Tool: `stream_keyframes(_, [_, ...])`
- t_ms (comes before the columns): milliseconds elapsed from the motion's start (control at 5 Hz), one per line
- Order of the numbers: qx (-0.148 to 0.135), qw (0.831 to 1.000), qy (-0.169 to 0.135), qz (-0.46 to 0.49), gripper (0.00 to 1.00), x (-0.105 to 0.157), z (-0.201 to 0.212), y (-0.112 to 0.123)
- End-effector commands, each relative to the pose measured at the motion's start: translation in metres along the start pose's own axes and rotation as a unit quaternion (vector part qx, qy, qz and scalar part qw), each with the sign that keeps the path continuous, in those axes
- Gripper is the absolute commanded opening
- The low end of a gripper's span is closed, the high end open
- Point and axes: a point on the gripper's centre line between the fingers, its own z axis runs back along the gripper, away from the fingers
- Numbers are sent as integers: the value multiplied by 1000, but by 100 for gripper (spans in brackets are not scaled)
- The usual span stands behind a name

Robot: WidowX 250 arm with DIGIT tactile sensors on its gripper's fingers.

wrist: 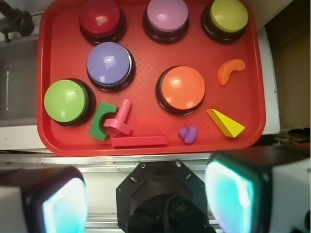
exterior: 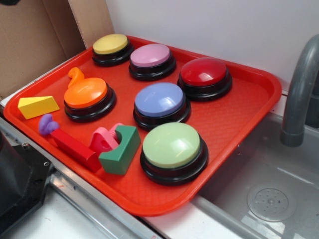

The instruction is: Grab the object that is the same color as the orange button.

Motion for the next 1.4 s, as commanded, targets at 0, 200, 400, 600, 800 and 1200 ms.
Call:
stream_keyframes(0, [0, 1000, 0, 0, 100, 0, 0, 0])
stream_keyframes(200, [-7, 1000, -12, 28, 100, 9, -15, 7])
stream_keyframes(400, [-15, 997, -20, 72, 100, 26, -29, 30])
stream_keyframes(600, [-8, 991, -30, 127, 100, 42, -44, 54])
stream_keyframes(800, [-7, 972, -41, 230, 100, 59, -72, 90])
stream_keyframes(1200, [17, 927, -69, 368, 100, 76, -120, 136])
